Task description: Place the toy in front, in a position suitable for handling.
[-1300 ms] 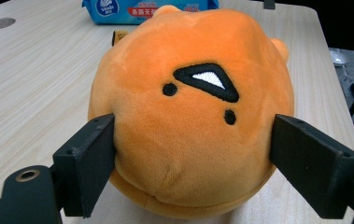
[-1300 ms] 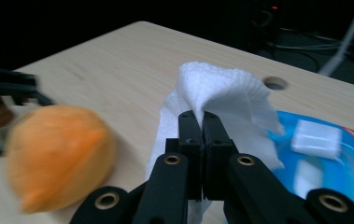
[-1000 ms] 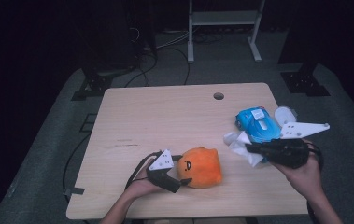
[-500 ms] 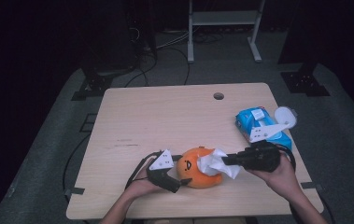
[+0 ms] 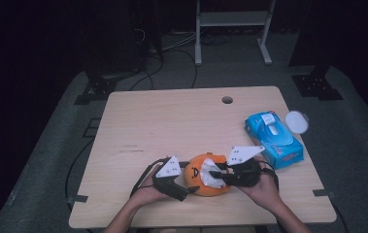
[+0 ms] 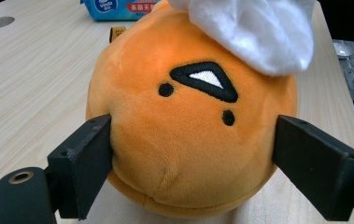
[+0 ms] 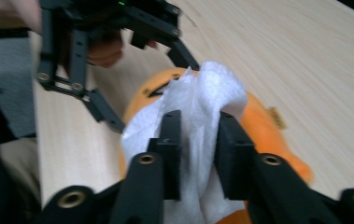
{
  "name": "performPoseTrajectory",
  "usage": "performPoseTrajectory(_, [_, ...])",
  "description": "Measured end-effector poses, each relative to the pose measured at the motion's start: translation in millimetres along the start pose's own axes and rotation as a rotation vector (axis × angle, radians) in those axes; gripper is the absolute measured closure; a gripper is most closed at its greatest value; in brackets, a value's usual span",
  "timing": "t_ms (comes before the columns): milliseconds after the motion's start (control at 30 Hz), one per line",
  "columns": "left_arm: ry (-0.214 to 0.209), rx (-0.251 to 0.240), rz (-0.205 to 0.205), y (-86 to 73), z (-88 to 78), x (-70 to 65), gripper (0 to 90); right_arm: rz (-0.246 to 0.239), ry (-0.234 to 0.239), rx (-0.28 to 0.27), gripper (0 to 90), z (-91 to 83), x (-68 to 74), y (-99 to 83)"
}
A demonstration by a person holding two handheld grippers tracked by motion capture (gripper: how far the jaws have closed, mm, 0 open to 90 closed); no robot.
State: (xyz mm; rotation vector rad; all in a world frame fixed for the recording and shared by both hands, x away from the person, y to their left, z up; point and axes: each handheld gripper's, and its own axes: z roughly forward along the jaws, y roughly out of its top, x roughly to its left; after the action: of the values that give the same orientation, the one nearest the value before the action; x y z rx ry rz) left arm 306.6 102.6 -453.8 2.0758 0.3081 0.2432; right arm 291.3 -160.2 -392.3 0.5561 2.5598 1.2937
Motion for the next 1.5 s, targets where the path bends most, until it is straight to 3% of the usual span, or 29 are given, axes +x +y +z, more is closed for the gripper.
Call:
performPoseTrajectory(33, [0.0,0.001,0.0,0.2,0.1,0.0,13.7,0.0,0.0,0.0,66.9,0.0,0.0,0.0])
performPoseTrajectory(67, [0.001,0.001,0.0,0.3,0.3,-0.1,13.7,0.005,0.02,-0.013,59.6,1.2,-0.2,-2.8])
performPoseTrajectory(167, [0.001,-0.002,-0.005,0.5,0.9,-0.1,13.7,0.0,0.043,-0.023,52.3,3.0,-0.1,-6.5])
performPoseTrajectory(300, [0.002,0.0,-0.013,0.8,1.9,0.2,13.7,-0.041,0.05,-0.04,42.8,7.2,5.8,-12.0])
performPoseTrajectory(400, [0.005,0.006,-0.016,1.0,2.2,1.1,13.7,-0.121,-0.02,-0.036,43.9,13.3,14.1,-13.7])
performPoseTrajectory(433, [0.005,0.007,-0.019,1.1,2.3,1.2,13.7,-0.121,-0.02,-0.036,43.9,13.3,14.1,-13.7])
performPoseTrajectory(467, [0.005,0.007,-0.021,1.1,2.4,1.4,13.7,-0.151,-0.07,-0.026,52.3,15.3,17.1,-14.1])
performPoseTrajectory(533, [0.004,0.007,-0.018,1.1,2.5,1.4,13.7,-0.161,-0.082,-0.018,55.4,15.7,16.8,-14.0])
performPoseTrajectory(700, [0.004,0.002,-0.023,1.9,4.1,0.7,13.9,-0.101,-0.07,-0.015,69.6,10.9,8.5,-15.4])
performPoseTrajectory(733, [0.002,0.002,-0.024,2.0,4.5,0.9,14.0,-0.064,-0.051,-0.019,72.8,7.8,3.5,-17.4])
performPoseTrajectory(1000, [-0.001,0.016,-0.006,3.4,7.0,0.2,14.3,0.018,-0.018,-0.043,75.8,1.3,-10.7,-26.5])
performPoseTrajectory(1100, [0.004,0.001,0.026,11.5,1.2,2.5,14.2,0.015,-0.011,-0.037,76.1,2.6,-11.5,-26.1])
performPoseTrajectory(1167, [-0.011,-0.081,-0.015,17.5,-2.2,7.6,15.0,0.015,-0.006,-0.038,76.1,3.0,-12.9,-25.5])
performPoseTrajectory(1200, [-0.013,-0.1,-0.032,20.3,-2.1,10.0,15.4,0.018,-0.001,-0.038,76.1,3.3,-13.8,-25.1])
performPoseTrajectory(1300, [-0.011,-0.051,-0.012,22.8,5.7,13.5,22.1,0.018,0.005,-0.047,74.3,5.3,-15.9,-22.9])
performPoseTrajectory(1400, [-0.022,-0.039,-0.081,20.1,9.9,20.5,26.6,0.005,-0.03,-0.064,71.9,3.2,-17.4,-20.7])
performPoseTrajectory(1500, [-0.026,-0.027,-0.098,20.8,10.3,23.3,27.6,0.015,-0.054,-0.081,67.4,1.6,-19.8,-21.8])
